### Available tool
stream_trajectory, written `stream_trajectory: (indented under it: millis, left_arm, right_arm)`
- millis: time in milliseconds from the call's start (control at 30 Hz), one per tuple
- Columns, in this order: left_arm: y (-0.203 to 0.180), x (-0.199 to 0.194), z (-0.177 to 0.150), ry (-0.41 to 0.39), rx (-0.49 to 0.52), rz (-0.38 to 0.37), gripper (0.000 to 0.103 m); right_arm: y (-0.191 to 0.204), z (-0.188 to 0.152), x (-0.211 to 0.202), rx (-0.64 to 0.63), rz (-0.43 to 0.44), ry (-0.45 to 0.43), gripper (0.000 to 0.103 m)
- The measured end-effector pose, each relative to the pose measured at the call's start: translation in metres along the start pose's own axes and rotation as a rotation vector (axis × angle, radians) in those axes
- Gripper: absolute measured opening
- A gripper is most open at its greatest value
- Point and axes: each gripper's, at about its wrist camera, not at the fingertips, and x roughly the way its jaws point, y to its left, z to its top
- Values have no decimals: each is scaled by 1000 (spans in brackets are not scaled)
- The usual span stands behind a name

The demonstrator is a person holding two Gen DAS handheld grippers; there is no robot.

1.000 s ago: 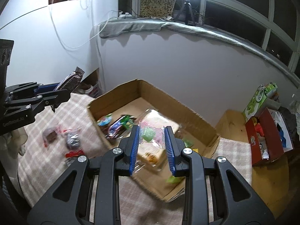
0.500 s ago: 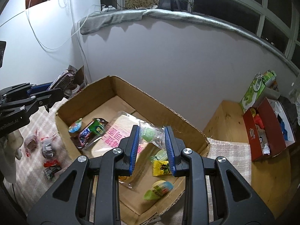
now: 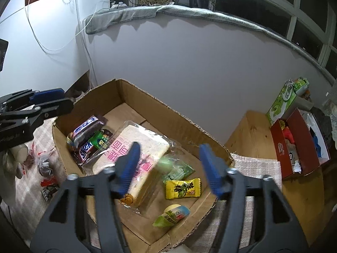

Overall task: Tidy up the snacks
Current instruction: 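Carry the Snickers bar and green candy into the box and release both, then grasp the dried-fruit bag with the left gripper while the right gripper grasps the pink candy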

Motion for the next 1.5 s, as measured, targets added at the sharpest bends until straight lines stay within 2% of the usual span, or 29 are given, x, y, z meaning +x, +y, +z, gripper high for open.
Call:
stream_trajectory:
  millis: [467,867,1167,1500]
  left_arm:
    - [-2,-16,0,-22,-2,-1,49]
    - [12,-76,-18,-75,-17,6,49]
    - [46,-113,-49,-88,-80,37,49]
    - [89,-135,-104,-44,-182,86,49]
  right_arm:
    - [2,-1,-17,18,-8,-16,71]
    - [35,-14,-65,-18,14,-65,71]
    - [76,-34,-90,-75,87,-76,71]
    - [112,-66,-78,-124,165,-7,71]
